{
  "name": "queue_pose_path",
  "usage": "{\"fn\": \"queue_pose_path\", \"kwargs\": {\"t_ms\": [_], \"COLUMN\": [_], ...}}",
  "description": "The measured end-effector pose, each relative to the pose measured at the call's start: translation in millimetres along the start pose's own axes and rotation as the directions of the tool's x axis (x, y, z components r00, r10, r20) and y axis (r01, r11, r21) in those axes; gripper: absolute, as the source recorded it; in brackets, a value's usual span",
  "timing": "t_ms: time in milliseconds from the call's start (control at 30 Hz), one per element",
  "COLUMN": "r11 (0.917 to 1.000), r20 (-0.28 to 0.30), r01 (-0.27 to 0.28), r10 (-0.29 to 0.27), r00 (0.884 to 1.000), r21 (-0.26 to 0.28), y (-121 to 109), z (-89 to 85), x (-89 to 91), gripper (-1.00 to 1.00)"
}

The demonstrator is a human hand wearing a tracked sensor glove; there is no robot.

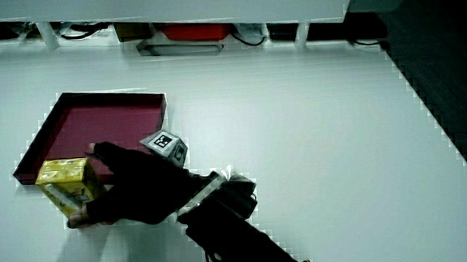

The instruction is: Pick ice redtea

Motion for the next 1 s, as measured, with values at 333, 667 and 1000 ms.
{"fn": "queue_pose_path", "kwargs": {"t_ms": [333,667,1000], "r11": [0.9879,0.9720,0.9580], "r20": [-0.062,-0.060,-0.056], "r01": [-0.106,-0.133,-0.175], "r10": [0.113,0.147,0.192], "r00": [0.992,0.987,0.980], "r21": [0.113,0.194,0.227], "y": [-3.0,-7.0,-9.5], "z": [-0.7,-0.8,-4.5], "x": [3.6,6.9,3.6], "gripper": [0.41,0.72,1.00]}}
